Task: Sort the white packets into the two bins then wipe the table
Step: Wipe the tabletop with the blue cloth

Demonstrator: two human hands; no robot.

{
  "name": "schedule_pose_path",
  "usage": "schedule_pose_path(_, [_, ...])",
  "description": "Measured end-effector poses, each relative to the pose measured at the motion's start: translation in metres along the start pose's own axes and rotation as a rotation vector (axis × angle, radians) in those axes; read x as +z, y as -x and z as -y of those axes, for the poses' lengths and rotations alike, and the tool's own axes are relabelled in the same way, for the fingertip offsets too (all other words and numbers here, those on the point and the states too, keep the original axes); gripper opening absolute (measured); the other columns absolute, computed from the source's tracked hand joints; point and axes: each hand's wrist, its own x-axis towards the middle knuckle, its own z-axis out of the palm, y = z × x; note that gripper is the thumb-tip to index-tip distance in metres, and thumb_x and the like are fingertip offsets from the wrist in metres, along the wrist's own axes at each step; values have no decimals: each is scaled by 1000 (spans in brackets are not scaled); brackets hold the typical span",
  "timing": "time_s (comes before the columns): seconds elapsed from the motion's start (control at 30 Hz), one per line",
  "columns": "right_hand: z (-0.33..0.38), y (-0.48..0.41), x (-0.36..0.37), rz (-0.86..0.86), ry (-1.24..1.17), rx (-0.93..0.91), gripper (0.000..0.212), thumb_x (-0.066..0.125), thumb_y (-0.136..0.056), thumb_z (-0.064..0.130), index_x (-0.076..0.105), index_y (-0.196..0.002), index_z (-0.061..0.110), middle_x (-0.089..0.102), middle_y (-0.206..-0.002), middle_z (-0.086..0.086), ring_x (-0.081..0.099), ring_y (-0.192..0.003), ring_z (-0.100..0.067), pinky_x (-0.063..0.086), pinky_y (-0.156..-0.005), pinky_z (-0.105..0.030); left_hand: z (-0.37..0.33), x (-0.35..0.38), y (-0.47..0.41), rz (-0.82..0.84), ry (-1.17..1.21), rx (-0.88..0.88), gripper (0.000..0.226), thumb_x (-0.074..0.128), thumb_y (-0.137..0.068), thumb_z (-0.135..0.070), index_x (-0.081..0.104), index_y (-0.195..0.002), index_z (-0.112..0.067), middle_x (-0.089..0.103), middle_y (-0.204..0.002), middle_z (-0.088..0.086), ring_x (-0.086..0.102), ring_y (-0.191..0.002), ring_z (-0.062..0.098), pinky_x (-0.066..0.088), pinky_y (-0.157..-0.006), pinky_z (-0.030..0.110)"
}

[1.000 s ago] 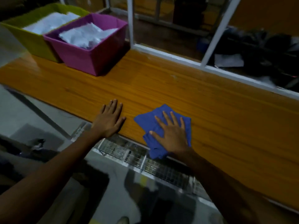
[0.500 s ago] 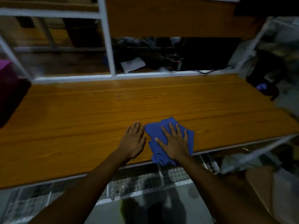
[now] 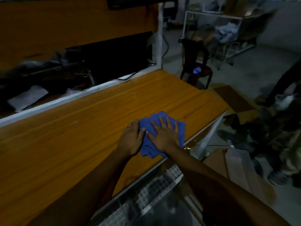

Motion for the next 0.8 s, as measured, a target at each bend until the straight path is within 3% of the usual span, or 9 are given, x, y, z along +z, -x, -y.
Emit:
schedule_pose_path(0.33, [-140, -64, -30, -163, -23, 285, 62, 23, -96, 60, 18, -152, 34, 5, -163, -4, -5, -149, -33, -8, -116, -59, -121, 96, -162, 5, -69, 171, 73, 8, -93, -58, 26, -151, -18, 36, -153, 5, 23, -145, 27, 10, -117, 52])
schedule_pose_path(0.4, [-159, -67, -35, -224, -52, 315, 56, 28, -97, 54, 29, -148, 32, 16, -160, -5, 7, -147, -33, -1, -115, -56, -133, 108, -178, 34, -9, 201, 75, 10, -92, -66, 30, -149, -21, 45, -147, 6, 34, -139, 29, 18, -115, 55])
schedule_pose_path(0.5, [-182, -73, -43, -330, -105, 310, 41, 39, -95, 38, 47, -134, 27, 36, -147, -5, 31, -130, -29, 20, -104, -49, -162, 115, -191, 42, 179, 203, 73, 17, -91, -74, 40, -141, -26, 58, -133, 3, 56, -119, 24, 41, -101, 53])
schedule_pose_path(0.57, [-201, -77, -51, -374, -115, 310, 36, 43, -94, 32, 51, -128, 24, 43, -138, -6, 39, -120, -30, 27, -98, -47, -188, 121, -194, 32, 275, 194, 67, 23, -94, -67, 39, -143, -25, 55, -136, 5, 55, -120, 23, 45, -99, 48])
schedule_pose_path(0.67, [-238, -85, -61, -381, -228, 391, 31, 45, -95, 23, 54, -124, 20, 49, -126, -12, 48, -111, -35, 39, -91, -47, -197, 131, -205, 10, 254, 211, 69, 25, -94, -64, 36, -146, -20, 47, -146, 7, 45, -131, 27, 38, -106, 47])
schedule_pose_path(0.8, [-286, -58, -55, -451, -393, 564, 32, 42, -98, 20, 47, -130, 21, 53, -120, -14, 57, -100, -35, 46, -81, -44, -188, 140, -216, 30, 79, 264, 87, 20, -84, -80, 30, -149, -24, 40, -151, 4, 38, -138, 24, 30, -112, 50])
